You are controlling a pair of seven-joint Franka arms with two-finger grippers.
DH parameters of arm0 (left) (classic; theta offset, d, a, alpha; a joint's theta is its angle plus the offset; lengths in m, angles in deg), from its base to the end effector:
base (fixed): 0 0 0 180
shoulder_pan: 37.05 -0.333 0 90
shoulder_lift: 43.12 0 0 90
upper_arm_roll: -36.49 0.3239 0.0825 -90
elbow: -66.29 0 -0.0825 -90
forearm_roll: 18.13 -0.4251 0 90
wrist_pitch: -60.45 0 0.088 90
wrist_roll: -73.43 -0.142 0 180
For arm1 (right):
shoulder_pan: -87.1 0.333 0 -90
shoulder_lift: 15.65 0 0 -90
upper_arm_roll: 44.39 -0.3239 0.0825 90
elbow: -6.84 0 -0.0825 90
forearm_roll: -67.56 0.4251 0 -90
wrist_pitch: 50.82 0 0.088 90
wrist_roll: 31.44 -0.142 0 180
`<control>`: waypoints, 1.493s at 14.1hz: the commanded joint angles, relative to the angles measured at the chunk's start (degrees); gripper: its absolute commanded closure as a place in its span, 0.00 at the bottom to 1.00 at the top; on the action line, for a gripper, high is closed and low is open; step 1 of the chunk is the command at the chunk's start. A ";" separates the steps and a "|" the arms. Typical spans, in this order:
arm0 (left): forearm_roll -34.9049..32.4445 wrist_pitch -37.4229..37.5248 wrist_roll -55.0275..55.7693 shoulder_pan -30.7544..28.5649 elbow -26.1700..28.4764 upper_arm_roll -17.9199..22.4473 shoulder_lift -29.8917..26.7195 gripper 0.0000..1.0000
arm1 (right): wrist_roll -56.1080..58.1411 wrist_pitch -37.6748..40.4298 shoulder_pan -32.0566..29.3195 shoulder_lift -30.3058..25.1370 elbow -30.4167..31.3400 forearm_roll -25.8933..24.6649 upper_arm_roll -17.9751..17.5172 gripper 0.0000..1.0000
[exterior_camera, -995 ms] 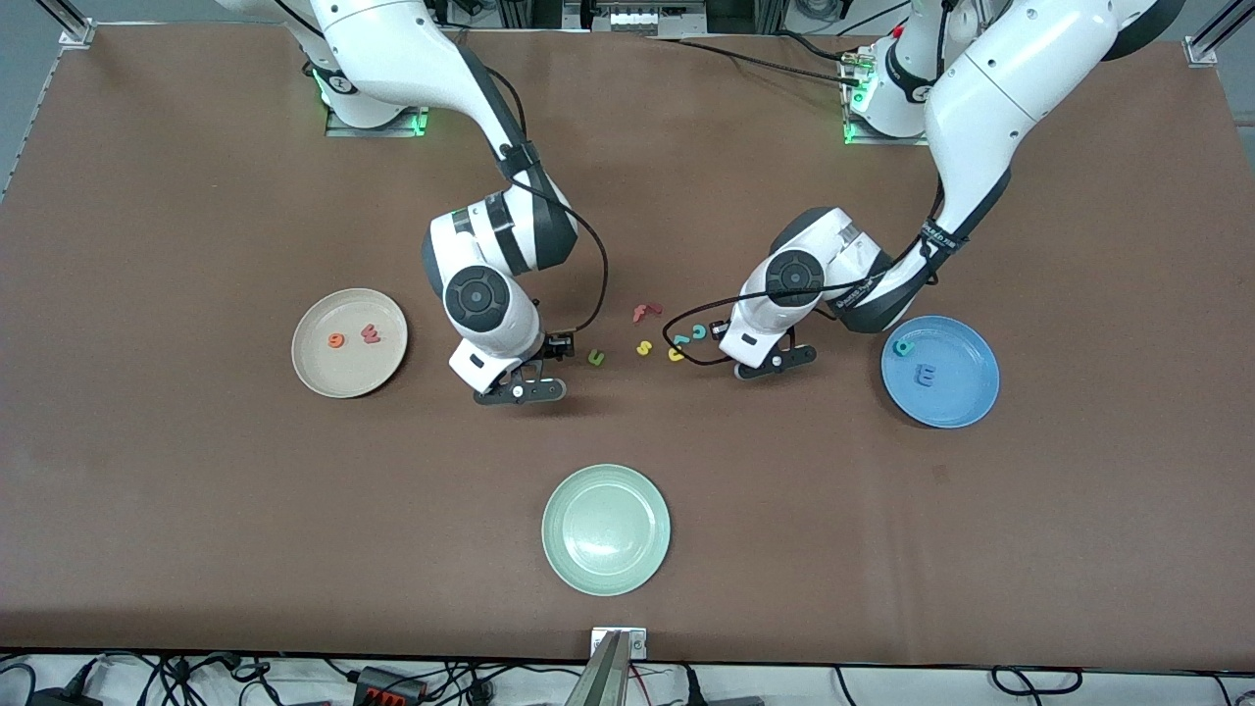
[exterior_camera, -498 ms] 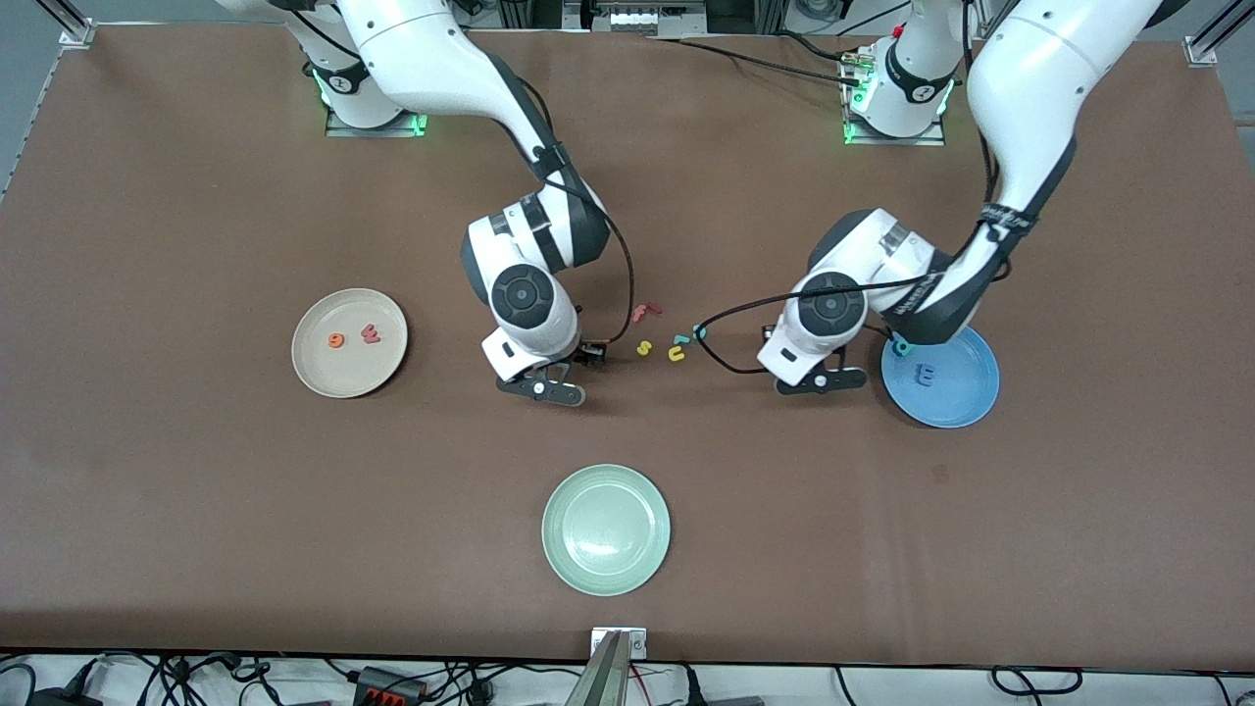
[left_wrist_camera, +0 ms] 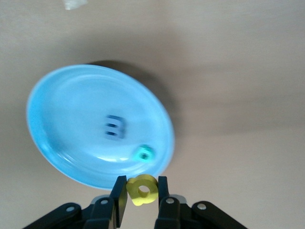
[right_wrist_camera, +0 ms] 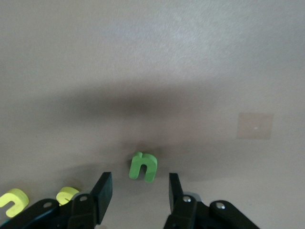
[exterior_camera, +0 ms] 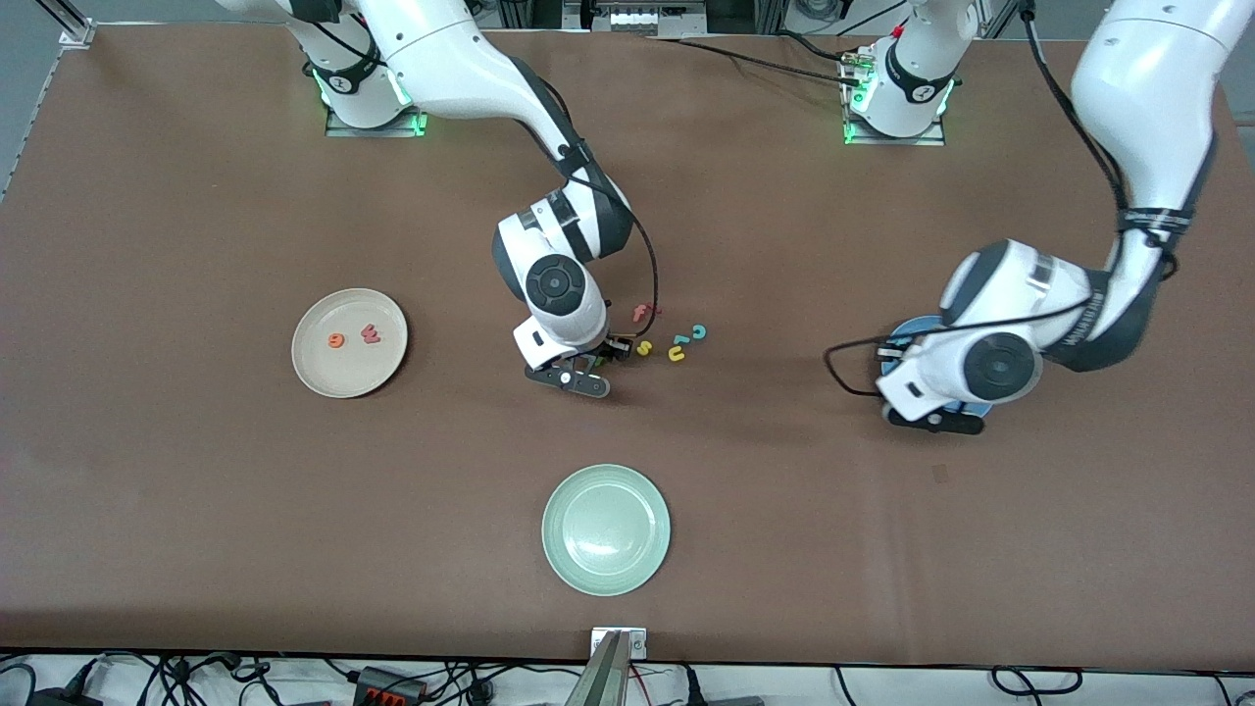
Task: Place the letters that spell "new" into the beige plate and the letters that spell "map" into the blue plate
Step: 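Drop the yellow letter on the blue plate with the left gripper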
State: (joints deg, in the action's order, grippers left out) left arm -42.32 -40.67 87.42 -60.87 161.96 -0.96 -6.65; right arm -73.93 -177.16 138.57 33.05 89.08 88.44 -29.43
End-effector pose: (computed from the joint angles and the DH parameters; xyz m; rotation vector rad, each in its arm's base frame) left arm 0.6487 -0.0794 0.2186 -2.9822 0.2091 0.5675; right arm 0.5770 0.4879 0.1354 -3.0730 0.3822 0.1416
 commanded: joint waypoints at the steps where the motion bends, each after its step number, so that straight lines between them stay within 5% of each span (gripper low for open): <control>1: -1.29 -2.06 -7.82 -4.99 1.70 -0.52 0.80 0.86 | -1.10 0.04 0.30 1.57 -1.82 0.75 0.07 0.44; 5: -4.71 -12.67 -9.59 -11.41 11.27 -0.43 0.54 0.76 | -1.02 -0.14 0.65 1.93 -1.82 0.66 0.07 0.48; 6: -4.72 -13.39 -9.51 -11.77 12.07 -0.43 0.62 0.46 | -1.01 -0.14 0.65 2.01 -1.73 0.66 0.07 0.50; 7: -4.72 -13.49 -9.07 -11.77 11.99 -0.43 0.71 0.00 | -0.93 -0.14 0.74 2.28 -1.82 0.66 0.07 0.52; 10: -4.72 -12.79 -9.15 -11.60 11.29 -1.40 0.01 0.00 | -0.40 -0.14 0.74 2.28 -1.73 0.66 -0.02 0.60; 13: -4.72 -12.61 -9.33 -11.77 8.75 -4.46 -2.62 0.00 | -0.05 0.21 0.22 2.02 -1.73 0.57 0.07 0.84; 21: -3.84 8.20 -8.80 -11.51 -14.97 -16.34 -5.09 0.00 | 0.39 6.53 0.48 -4.04 -1.38 0.04 6.48 0.89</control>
State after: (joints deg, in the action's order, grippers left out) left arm -45.52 -37.05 78.72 -72.23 152.62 -15.35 -12.89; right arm -73.99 -173.65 138.87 31.74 86.96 88.43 -24.47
